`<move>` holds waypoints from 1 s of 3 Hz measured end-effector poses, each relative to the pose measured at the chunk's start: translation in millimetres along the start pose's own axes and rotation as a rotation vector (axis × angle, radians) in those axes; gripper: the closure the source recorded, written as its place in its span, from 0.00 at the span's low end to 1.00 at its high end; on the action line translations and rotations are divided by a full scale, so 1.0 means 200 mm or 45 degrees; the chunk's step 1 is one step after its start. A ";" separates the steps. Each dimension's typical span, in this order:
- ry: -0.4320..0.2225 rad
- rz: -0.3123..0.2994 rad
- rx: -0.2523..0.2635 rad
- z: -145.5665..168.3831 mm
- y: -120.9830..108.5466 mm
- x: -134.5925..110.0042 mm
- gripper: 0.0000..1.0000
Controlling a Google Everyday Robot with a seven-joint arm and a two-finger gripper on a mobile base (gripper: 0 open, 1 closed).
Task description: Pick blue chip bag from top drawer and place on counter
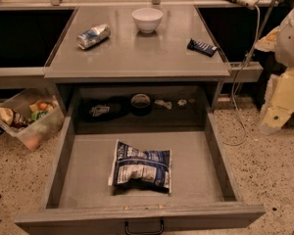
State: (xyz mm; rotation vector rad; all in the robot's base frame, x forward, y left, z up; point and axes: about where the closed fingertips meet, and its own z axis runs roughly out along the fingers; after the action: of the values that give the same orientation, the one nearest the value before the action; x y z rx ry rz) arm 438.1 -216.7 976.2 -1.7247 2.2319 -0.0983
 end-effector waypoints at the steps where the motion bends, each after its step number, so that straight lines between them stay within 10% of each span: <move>1: -0.020 -0.007 0.005 0.01 0.01 0.00 0.00; 3: -0.190 -0.031 -0.073 0.50 0.05 0.01 0.00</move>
Offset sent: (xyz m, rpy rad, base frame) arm 0.0096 0.0035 -0.1077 0.1444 0.0391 0.0676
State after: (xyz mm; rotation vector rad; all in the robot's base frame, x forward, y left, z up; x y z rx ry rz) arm 457.4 -202.3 879.2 -1.7281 2.1255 0.0869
